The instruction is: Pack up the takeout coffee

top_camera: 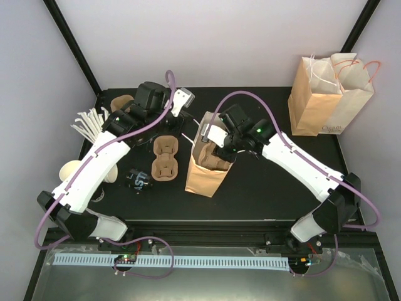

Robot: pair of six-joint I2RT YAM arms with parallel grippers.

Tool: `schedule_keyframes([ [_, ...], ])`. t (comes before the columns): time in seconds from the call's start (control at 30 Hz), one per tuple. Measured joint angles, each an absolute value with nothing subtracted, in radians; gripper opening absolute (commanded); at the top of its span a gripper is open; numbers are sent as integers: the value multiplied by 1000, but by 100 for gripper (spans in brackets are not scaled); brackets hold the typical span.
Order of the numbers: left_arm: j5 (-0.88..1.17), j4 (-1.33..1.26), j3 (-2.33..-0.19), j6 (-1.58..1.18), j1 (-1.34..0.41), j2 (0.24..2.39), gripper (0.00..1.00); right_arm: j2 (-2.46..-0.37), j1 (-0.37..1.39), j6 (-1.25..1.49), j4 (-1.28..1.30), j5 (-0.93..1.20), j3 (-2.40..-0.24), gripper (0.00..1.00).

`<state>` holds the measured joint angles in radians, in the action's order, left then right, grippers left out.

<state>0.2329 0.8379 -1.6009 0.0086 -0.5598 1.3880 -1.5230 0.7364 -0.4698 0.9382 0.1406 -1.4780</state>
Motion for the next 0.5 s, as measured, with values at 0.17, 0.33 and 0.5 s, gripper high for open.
schedule_keyframes([
  [0.17,234,839,-1617,14,-551,1399,2,-1526,753,-466,923,100,-1445,41],
  [0.33,237,840,-1621,15,-546,1403,2,-1563,783,-457,904,88,-1444,41],
  [0.5,242,839,-1621,15,-537,1403,2,-1633,800,-438,900,88,-1444,40],
])
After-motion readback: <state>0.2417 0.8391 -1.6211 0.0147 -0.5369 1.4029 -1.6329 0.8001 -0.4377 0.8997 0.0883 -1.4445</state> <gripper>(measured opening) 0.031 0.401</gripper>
